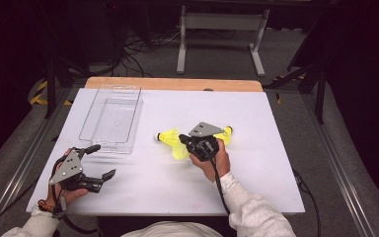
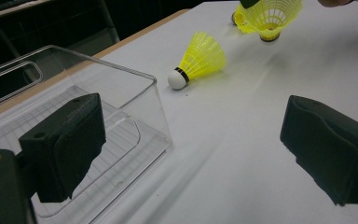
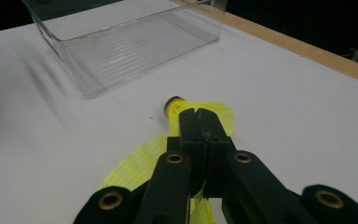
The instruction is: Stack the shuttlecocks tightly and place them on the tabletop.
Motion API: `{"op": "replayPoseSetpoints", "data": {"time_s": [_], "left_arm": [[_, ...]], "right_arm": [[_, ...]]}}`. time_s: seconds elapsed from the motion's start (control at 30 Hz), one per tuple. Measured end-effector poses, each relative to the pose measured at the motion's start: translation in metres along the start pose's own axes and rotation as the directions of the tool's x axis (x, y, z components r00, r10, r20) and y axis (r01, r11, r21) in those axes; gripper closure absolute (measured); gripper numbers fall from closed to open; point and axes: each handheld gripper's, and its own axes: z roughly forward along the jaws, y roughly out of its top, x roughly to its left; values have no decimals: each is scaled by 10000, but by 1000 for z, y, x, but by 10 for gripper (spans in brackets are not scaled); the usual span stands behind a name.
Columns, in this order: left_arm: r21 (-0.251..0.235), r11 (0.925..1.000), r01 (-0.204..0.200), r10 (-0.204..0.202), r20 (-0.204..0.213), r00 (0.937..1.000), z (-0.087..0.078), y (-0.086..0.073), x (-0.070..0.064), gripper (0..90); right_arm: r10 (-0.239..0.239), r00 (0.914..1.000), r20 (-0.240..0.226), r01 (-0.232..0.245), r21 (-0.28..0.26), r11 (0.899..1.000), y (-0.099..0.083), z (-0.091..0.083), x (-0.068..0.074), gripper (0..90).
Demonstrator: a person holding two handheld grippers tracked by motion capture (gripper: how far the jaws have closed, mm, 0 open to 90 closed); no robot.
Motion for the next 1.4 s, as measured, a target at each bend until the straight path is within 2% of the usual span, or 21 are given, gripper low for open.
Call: {"op": "replayPoseSetpoints", "data": {"time_s": [0.13, 0.27, 0.47, 0.67, 0.97, 1.2, 1.4], "left_arm": [[2, 10000, 26, -26, 10, 10000, 0, 0, 0, 75], [-4, 10000, 22, -22, 11, 10000, 0, 0, 0, 76], [-52, 10000, 30, -30, -12, 10000, -1, 0, 1, 76], [-60, 10000, 39, -39, -4, 10000, -1, 0, 0, 76], [-24, 10000, -17, 16, -29, 10000, -1, 0, 0, 76], [6, 10000, -16, 16, -33, 10000, 0, 0, 0, 76], [29, 10000, -25, 25, -40, 10000, 0, 0, 0, 77]], "right_arm": [[97, 9986, -516, -94, 52, 9999, -1, 6, 11, 900], [137, 9966, -818, -121, 200, 9997, -5, 12, 17, 900], [330, 9955, -884, -302, 324, 9990, -13, 18, 15, 900], [307, 9967, -754, -285, 297, 9992, -14, 14, 12, 896], [344, 9968, -721, -297, 640, 9975, -26, -7, -10, 852], [130, 9975, -700, -47, 1174, 9931, -41, -19, -25, 807], [-20, 9972, -741, 125, 1426, 9897, -54, -29, -37, 762]]}}
